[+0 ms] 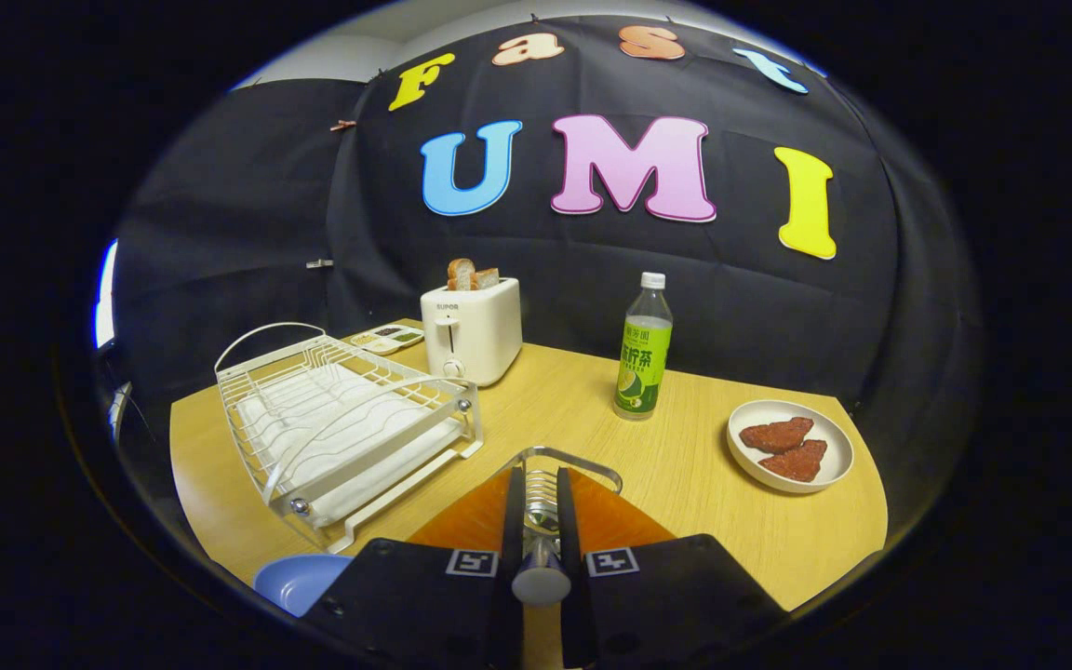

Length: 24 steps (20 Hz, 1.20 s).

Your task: Take the plate from the dish rack, then take the spoon from the basket and place it into the plate.

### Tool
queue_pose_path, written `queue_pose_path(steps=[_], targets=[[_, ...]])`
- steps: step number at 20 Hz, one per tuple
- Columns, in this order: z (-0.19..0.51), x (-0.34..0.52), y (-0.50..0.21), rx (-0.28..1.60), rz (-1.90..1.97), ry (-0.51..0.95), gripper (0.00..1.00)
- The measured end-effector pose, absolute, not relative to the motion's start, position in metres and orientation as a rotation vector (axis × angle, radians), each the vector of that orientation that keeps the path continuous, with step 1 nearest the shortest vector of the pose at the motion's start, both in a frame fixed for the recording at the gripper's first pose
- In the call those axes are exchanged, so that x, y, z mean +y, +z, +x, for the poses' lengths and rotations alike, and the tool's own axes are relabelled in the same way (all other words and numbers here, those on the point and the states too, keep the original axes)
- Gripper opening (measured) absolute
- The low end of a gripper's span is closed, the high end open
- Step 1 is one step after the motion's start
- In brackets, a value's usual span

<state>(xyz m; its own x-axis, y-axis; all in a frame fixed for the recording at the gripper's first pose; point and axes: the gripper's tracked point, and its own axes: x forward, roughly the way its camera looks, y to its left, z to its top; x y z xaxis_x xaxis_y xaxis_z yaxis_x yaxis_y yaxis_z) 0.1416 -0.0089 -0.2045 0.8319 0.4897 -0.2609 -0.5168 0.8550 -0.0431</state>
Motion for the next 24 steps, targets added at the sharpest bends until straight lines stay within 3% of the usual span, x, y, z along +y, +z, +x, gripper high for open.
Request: queue_pose_path(steps=[6,10,18,24], targets=[[0.118,-0.017,-0.121,0.155,-0.086,0.604,0.19],[0.076,-0.008,-0.104,0.178,-0.065,0.711,0.19],[0.002,0.036,-0.156,0.260,-0.174,0.913,0.19],[-0.015,0.057,-0.210,0.325,-0.244,0.958,0.20]])
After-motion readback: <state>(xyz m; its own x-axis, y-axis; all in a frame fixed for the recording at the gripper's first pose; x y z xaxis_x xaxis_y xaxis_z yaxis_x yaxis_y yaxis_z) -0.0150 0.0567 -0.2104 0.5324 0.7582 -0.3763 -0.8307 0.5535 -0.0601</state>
